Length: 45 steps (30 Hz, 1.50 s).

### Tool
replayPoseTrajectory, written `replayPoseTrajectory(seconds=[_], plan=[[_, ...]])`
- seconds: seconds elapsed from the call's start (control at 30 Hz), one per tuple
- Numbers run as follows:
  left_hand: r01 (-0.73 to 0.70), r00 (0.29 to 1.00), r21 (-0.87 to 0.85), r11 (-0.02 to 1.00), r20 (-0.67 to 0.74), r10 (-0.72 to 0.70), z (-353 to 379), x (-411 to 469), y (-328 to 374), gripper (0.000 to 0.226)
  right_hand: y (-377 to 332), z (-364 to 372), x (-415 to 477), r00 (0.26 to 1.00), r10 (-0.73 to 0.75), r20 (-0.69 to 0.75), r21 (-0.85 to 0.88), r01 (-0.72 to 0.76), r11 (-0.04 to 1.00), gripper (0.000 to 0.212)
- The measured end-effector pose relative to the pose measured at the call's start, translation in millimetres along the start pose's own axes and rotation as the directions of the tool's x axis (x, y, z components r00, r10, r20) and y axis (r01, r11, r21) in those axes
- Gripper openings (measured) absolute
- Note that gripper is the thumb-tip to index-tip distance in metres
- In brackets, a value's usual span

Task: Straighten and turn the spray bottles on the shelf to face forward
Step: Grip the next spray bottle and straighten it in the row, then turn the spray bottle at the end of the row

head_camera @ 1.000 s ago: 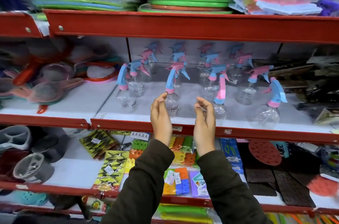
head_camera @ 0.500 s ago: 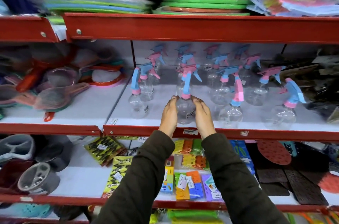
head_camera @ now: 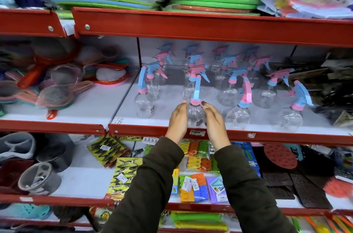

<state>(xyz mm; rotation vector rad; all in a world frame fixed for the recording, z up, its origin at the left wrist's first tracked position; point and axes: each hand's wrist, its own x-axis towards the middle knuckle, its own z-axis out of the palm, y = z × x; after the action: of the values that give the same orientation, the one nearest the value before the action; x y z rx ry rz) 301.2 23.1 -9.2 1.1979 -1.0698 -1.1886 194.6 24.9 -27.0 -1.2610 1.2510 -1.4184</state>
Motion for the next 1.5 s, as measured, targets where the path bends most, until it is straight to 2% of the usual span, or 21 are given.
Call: replayPoseTrajectory(seconds=[0.07,0.13,0.2,0.4,0.6,0.77,0.9,1.03,1.17,1.37,1.43,1.5], plan=[[-0.055,0.996,-0.01,0.998,-0.072,0.054,-1,-5,-3,0.031,-1,0,-12,0.993,-0.072,-0.095,-0.01,0.071,0.997,0.029],[-0.102,0.987,-0.019,0.995,-0.129,0.099,-4,-10,-7,0.036,-1,3,-26,0.973,-0.139,-0.183,-0.002,0.141,0.99,0.025],[-0.124,0.98,-0.051,0.991,-0.161,0.115,-10,-15,-10,0.036,-2,11,-38,0.962,-0.178,-0.208,0.007,0.184,0.983,0.023],[-0.187,0.951,-0.079,0.979,-0.265,0.161,-43,-20,-11,0.032,1,46,-51,0.979,-0.179,-0.101,0.064,0.186,0.981,0.023],[-0.177,0.909,0.057,0.983,-0.374,0.185,-97,5,-8,0.044,-3,97,-20,0.992,-0.089,0.09,0.063,0.084,0.994,0.031],[-0.047,0.92,0.1,0.994,-0.383,0.082,-129,39,9,0.055,-10,138,21,0.983,0.04,0.18,0.049,-0.05,0.998,0.037],[0.029,0.972,0.005,1.0,-0.233,-0.027,-138,48,19,0.055,-5,157,36,0.972,0.109,0.209,-0.01,-0.109,0.994,0.04],[0.016,0.984,-0.007,1.0,-0.179,-0.017,-146,43,15,0.055,2,158,29,0.968,0.106,0.229,0.022,-0.114,0.993,0.042],[0.016,0.987,-0.03,0.999,-0.158,-0.021,-154,37,9,0.042,4,156,19,0.969,0.119,0.219,0.072,-0.137,0.988,0.033],[-0.012,0.986,0.011,1.0,-0.167,0.014,-161,28,4,0.041,7,154,0,0.965,0.073,0.251,0.037,-0.085,0.996,0.029],[-0.018,0.987,0.027,0.999,-0.159,0.022,-162,26,3,0.046,6,154,-5,0.968,0.062,0.242,0.024,-0.07,0.997,0.024],[-0.024,0.977,0.045,0.999,-0.213,0.033,-161,21,2,0.053,6,152,-7,0.973,0.048,0.227,0.026,-0.056,0.998,0.024]])
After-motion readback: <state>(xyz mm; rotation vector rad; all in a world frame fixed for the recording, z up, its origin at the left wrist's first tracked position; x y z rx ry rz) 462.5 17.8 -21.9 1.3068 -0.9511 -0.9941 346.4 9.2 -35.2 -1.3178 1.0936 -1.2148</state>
